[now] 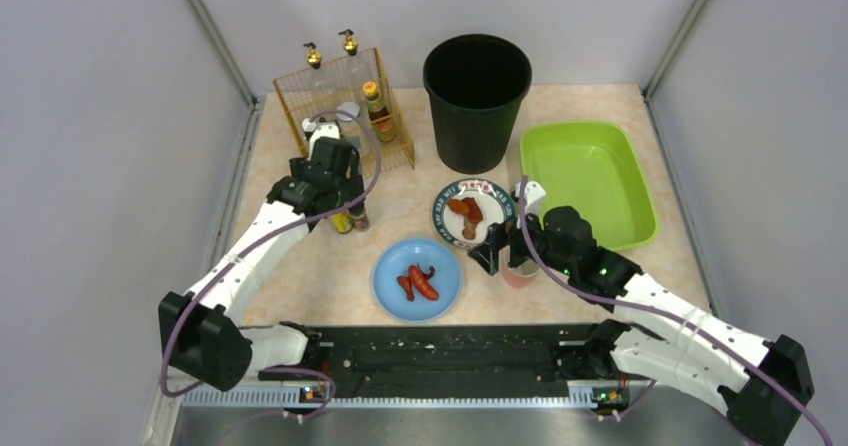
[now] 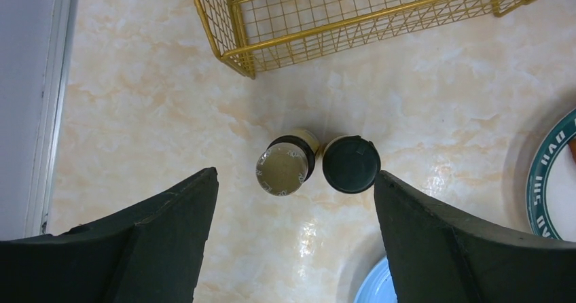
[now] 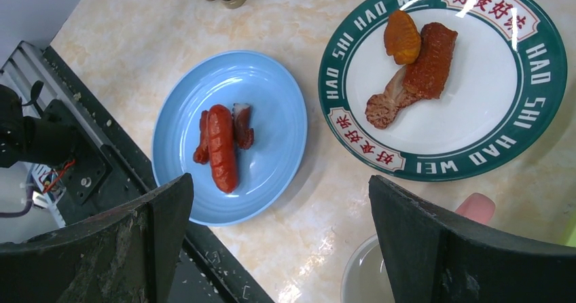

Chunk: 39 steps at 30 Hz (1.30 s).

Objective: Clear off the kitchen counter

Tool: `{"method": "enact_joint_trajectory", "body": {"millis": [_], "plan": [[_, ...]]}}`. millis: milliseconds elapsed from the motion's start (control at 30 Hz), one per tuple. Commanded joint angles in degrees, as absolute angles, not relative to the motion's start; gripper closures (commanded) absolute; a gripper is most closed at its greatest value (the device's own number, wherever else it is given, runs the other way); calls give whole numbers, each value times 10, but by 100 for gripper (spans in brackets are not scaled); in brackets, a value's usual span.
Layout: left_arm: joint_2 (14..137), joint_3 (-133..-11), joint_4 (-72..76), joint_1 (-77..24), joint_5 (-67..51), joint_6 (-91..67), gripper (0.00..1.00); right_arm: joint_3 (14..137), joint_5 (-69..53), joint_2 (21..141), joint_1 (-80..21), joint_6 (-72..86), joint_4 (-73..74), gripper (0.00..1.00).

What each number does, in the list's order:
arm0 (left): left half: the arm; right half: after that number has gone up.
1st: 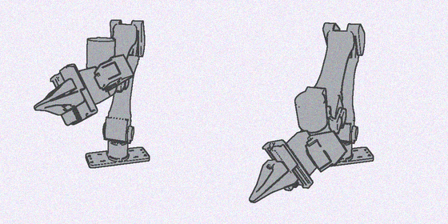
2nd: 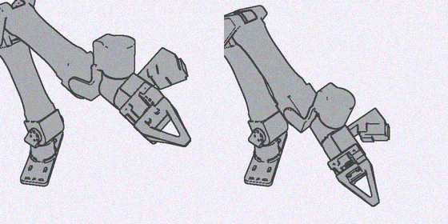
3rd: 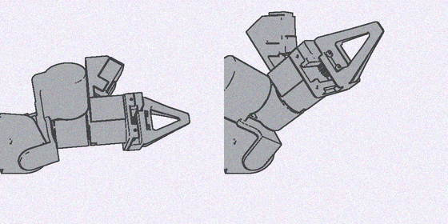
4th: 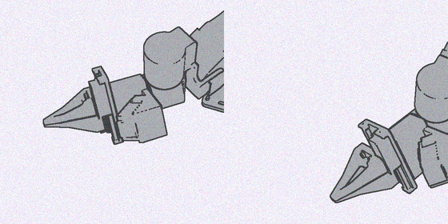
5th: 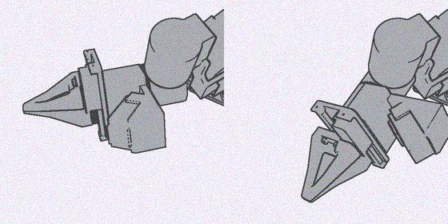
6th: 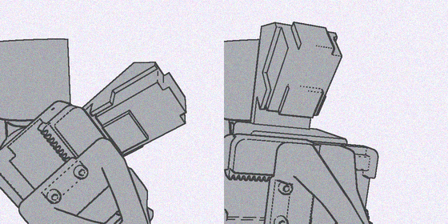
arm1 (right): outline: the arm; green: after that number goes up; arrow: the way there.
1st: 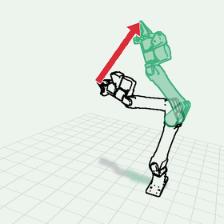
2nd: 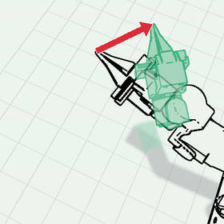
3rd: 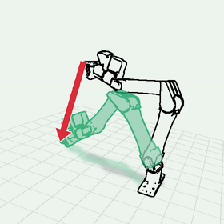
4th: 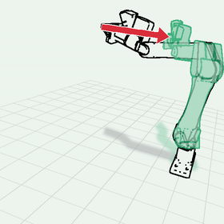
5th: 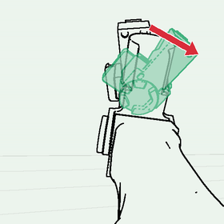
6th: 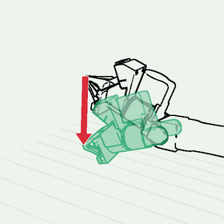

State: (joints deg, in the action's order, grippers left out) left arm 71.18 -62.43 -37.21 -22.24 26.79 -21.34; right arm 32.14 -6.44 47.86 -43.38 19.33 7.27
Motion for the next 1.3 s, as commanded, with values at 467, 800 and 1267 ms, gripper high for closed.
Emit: {"method": "enact_joint_trajectory", "body": {"millis": [467,800,1267], "plan": [[738,-571,-309,-187,242,-240,35,325,-71,487,-436,199,38,1],[743,-562,-296,-173,223,-239,62,326,-73,490,-436,200,36,1],[687,-612,-343,-172,224,-231,100,330,-77,492,-436,199,39,1]]}}
